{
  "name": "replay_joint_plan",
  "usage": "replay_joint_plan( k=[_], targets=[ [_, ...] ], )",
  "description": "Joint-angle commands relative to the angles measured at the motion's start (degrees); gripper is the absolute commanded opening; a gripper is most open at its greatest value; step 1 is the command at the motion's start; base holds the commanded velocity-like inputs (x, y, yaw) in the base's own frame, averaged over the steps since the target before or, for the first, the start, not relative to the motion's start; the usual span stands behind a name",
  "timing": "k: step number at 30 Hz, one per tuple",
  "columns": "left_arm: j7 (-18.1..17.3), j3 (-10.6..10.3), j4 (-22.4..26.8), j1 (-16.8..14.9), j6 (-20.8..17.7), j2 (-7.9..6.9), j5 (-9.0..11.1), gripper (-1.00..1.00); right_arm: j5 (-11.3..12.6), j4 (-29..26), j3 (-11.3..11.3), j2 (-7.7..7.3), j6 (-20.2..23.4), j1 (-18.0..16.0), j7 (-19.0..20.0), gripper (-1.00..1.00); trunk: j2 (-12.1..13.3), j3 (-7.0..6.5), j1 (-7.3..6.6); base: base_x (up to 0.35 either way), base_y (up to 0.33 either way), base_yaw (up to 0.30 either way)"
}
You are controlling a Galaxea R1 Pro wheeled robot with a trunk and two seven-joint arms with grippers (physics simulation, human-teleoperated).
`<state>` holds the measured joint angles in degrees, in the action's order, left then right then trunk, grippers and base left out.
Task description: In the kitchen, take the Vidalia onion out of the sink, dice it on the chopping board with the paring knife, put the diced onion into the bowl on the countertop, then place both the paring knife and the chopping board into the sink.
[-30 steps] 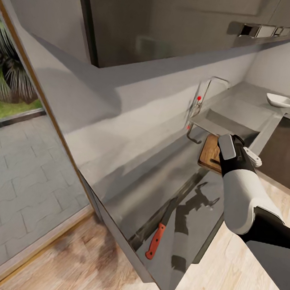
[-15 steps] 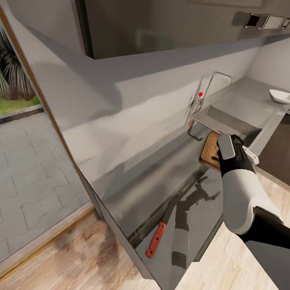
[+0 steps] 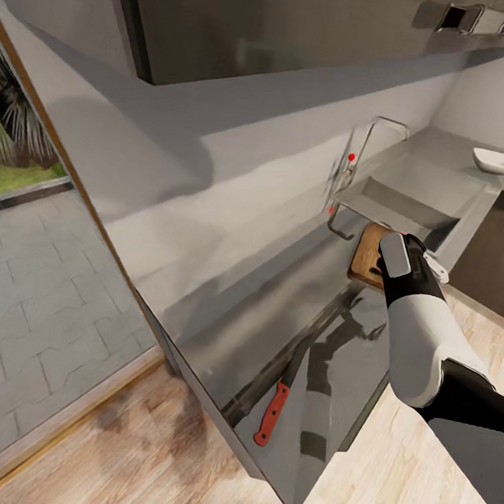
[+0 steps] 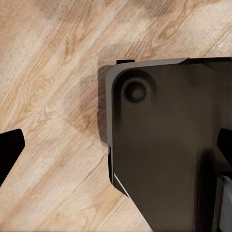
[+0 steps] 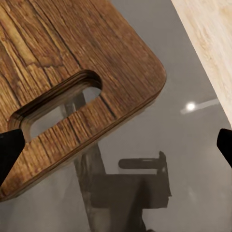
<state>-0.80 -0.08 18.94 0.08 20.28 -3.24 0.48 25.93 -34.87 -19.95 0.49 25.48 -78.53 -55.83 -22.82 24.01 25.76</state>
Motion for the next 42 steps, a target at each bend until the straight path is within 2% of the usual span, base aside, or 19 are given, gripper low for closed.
replay_joint_plan(
  k=[1, 32, 42],
  targets=[
    [-0.1, 0.0, 0.0, 0.0, 0.1, -0.01, 0.1, 1.00, 0.0, -0.1, -0.2, 0.04, 0.5, 0.0, 0.1, 1.00, -0.1, 0.17, 0.03, 0.006, 0.000, 0.000],
    [-0.1, 0.0, 0.0, 0.0, 0.1, -0.01, 0.1, 1.00, -0.4, 0.0, -0.2, -0.05, 0.4, 0.0, 0.6, 1.00, -0.1, 2.77, 0.03, 0.045, -0.034, 0.000],
    [-0.1, -0.1, 0.0, 0.0, 0.1, -0.01, 0.1, 1.00, -0.4, 0.0, -0.2, -0.05, 0.4, 0.0, 0.6, 1.00, -0.1, 2.90, 0.03, 0.003, -0.003, 0.000]
  ],
)
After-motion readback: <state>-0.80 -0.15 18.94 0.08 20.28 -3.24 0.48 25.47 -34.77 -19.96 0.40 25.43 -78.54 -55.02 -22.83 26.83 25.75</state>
